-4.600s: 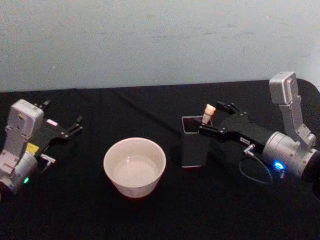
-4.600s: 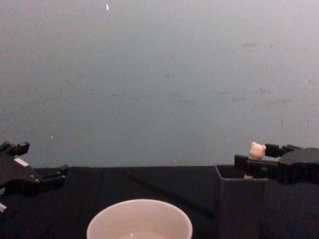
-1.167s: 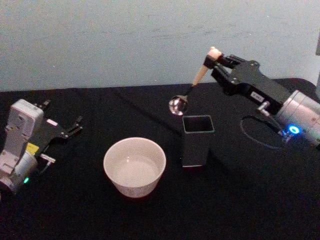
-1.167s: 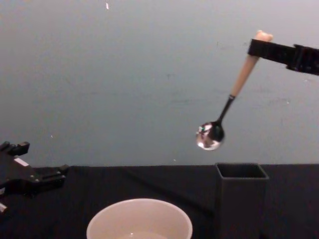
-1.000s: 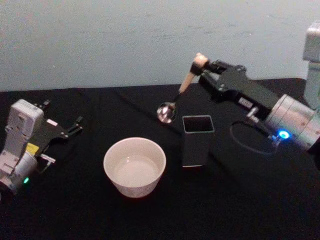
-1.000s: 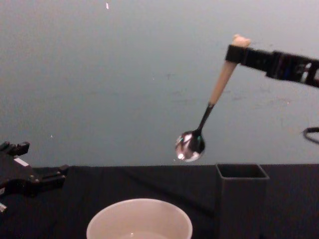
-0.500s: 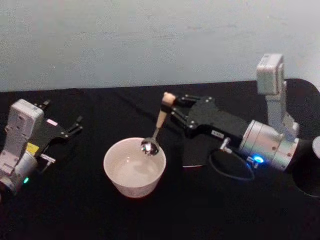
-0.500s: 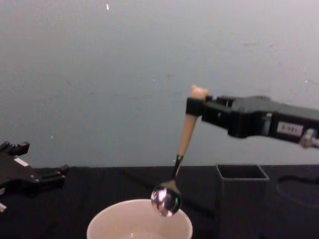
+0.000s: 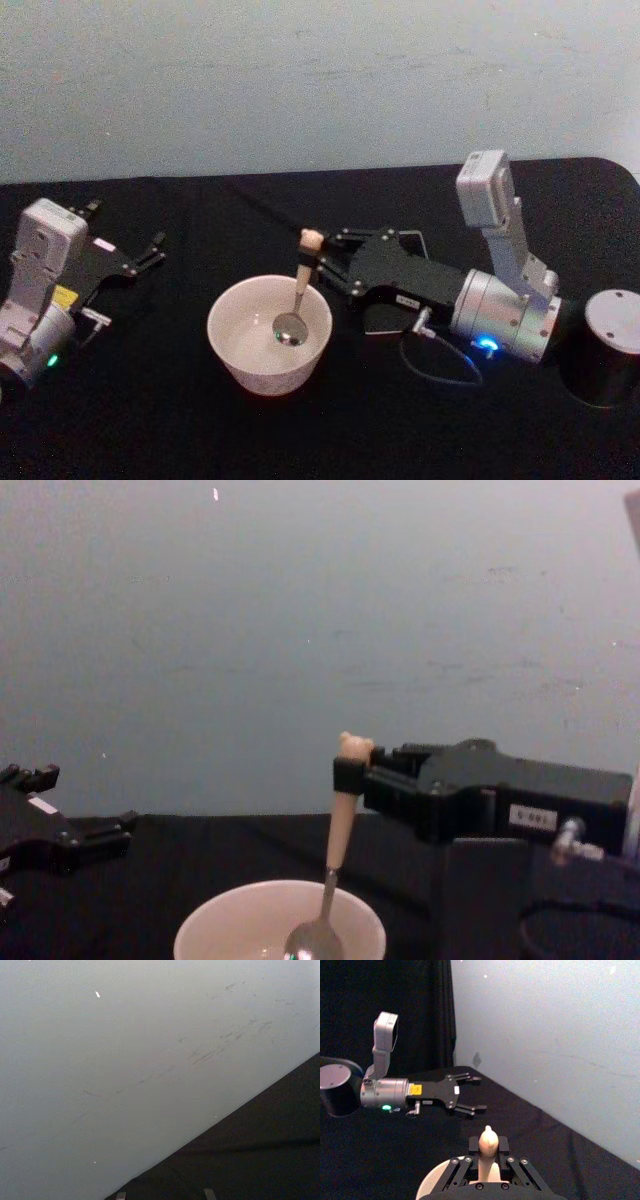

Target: Pick up the stirring spoon with one hand, stir inside the cup, then place it back in its original position.

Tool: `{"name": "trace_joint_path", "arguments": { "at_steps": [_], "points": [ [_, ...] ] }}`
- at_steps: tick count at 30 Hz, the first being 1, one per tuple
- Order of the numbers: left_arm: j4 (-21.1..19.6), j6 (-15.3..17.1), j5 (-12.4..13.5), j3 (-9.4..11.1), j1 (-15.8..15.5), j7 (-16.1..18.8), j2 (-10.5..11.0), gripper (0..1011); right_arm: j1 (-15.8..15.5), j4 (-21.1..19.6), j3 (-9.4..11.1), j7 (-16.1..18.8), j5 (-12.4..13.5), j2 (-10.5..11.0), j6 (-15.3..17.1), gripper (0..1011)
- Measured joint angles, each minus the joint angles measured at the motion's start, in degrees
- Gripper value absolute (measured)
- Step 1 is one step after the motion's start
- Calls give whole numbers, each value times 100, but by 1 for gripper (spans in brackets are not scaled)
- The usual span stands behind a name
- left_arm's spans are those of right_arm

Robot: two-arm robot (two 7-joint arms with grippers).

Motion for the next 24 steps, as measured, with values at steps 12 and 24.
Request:
{"name": "trace_joint_path", "arguments": {
  "at_steps": [12, 24],
  "points": [
    [0, 0, 0, 0, 0, 0, 0, 1001, 56, 191, -216, 73, -237, -206, 8, 218],
    [0, 0, 0, 0, 0, 0, 0, 1001, 247, 485, -387, 34, -460, -565, 51, 218]
  ]
}}
